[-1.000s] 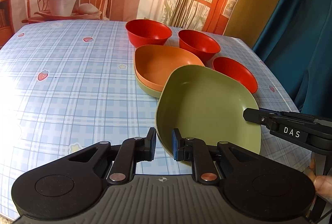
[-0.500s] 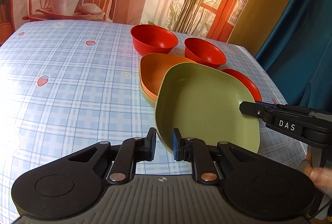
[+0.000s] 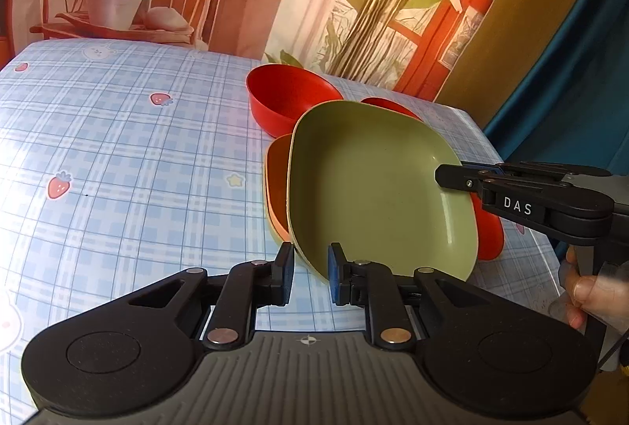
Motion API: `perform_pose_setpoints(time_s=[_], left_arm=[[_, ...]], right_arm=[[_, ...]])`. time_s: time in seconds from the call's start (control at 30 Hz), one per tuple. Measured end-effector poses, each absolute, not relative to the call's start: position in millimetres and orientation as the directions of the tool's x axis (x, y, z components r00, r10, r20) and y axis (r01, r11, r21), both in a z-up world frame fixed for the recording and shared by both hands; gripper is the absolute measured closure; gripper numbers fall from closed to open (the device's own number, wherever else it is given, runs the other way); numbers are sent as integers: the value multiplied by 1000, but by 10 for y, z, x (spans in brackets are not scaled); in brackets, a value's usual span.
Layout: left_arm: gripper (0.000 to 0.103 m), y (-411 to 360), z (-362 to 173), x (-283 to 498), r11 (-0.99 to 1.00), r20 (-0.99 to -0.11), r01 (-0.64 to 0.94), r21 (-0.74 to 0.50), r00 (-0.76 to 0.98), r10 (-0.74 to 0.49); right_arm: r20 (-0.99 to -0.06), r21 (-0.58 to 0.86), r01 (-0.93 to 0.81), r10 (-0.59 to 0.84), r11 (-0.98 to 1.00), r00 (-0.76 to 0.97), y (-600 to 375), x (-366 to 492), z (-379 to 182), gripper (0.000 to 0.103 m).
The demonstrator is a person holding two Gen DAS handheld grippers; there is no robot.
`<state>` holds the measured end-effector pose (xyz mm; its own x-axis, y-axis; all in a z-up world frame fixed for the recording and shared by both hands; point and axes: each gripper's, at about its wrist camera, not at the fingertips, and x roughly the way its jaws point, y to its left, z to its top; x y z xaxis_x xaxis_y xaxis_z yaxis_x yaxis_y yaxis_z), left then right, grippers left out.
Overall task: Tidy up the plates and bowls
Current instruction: 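Lift the green plate and lower it onto the orange plate, then release, then grasp the rim of a red bowl with the left gripper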
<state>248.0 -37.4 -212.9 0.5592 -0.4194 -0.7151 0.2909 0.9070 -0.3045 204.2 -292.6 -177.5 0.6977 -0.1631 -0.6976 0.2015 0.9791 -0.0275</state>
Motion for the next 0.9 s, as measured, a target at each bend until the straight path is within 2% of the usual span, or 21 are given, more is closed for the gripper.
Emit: perform_pose_setpoints(time_s=[0.27, 0.9], left_arm=[[82, -394, -2180, 2716, 907, -729, 272, -321, 540, -421], [80, -422, -2267, 2853, 912, -753, 269, -310, 517, -408]], right_arm=[[-728, -30, 150, -124, 988, 674, -3108, 2416, -1986, 95], [-775, -106, 136, -167, 985, 610, -3116, 2648, -2266, 95]])
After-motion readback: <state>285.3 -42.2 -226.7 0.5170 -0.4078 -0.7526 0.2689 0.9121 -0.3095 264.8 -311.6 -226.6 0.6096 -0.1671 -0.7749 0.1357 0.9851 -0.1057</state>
